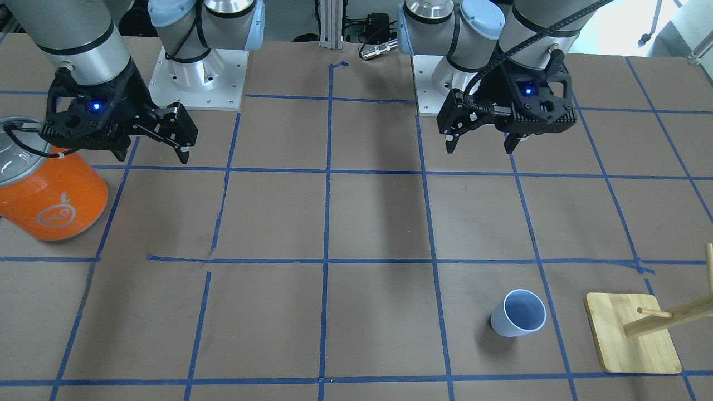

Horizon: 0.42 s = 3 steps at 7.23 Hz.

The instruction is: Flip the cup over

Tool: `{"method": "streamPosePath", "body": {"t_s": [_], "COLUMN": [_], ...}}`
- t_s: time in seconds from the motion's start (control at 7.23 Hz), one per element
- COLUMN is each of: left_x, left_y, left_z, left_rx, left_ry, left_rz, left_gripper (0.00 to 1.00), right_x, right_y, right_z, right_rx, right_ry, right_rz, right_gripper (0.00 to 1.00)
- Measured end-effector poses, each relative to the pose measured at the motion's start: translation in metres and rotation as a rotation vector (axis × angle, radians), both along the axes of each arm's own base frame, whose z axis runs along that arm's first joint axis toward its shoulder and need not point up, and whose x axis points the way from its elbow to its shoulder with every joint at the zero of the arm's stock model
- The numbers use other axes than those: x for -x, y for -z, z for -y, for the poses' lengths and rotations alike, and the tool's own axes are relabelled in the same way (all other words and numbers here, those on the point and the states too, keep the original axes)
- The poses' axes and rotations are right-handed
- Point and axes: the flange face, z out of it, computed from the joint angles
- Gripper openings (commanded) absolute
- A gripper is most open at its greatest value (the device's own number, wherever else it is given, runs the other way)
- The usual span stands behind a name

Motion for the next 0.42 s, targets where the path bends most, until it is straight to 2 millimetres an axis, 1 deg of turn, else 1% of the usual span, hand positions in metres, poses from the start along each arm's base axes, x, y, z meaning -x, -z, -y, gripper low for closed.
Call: {"method": "streamPosePath", "body": {"t_s": [0.42], "left_x": [-0.0003], "left_y": [0.0007], "left_z": [-0.0005], "left_rx": [-0.002], "left_ry": [0.001], "left_rz": [0.004], "left_gripper": [1.0], "right_x": [0.0001], "right_y": [0.0014], "right_z": [-0.0003], "right_rx": [-0.003], "right_ry": [0.0], "right_rz": [-0.001], "right_gripper": [1.0]}}
